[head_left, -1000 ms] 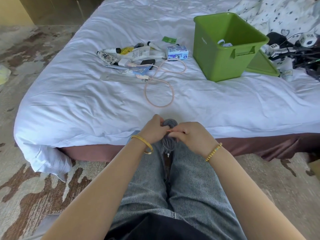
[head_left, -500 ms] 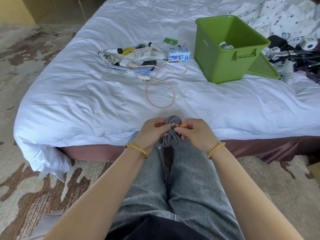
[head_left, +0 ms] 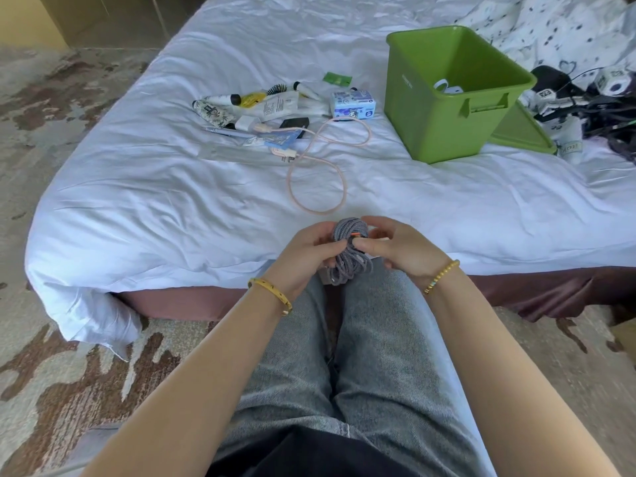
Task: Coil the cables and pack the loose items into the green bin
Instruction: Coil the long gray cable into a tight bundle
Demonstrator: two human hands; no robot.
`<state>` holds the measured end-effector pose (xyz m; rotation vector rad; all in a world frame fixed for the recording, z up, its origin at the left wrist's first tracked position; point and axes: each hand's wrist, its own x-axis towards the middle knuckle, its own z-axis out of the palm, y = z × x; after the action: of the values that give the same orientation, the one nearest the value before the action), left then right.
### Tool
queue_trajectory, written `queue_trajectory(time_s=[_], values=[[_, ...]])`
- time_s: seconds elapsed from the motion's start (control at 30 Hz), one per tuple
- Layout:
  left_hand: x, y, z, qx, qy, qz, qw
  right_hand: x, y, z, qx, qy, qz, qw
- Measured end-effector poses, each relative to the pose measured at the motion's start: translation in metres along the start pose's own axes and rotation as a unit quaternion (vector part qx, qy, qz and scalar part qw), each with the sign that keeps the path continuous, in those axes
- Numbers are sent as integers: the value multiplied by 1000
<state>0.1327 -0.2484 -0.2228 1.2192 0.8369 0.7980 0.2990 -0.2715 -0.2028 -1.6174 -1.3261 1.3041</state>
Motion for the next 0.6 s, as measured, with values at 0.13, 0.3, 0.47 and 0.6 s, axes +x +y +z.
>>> queue_trajectory(time_s=[0.13,0.3,0.47,0.6], values=[[1,8,3,27,6,-23,999,1,7,1,66,-53,-12,996],[6,7,7,160,68,-37,984,3,13,9,1,-51,-26,998],[4,12,5,142,48,-38,988,3,17,9,36,-69,-48,996],[2,16,3,107,40,-47,992,-1,17,11,58,-43,-76,995]])
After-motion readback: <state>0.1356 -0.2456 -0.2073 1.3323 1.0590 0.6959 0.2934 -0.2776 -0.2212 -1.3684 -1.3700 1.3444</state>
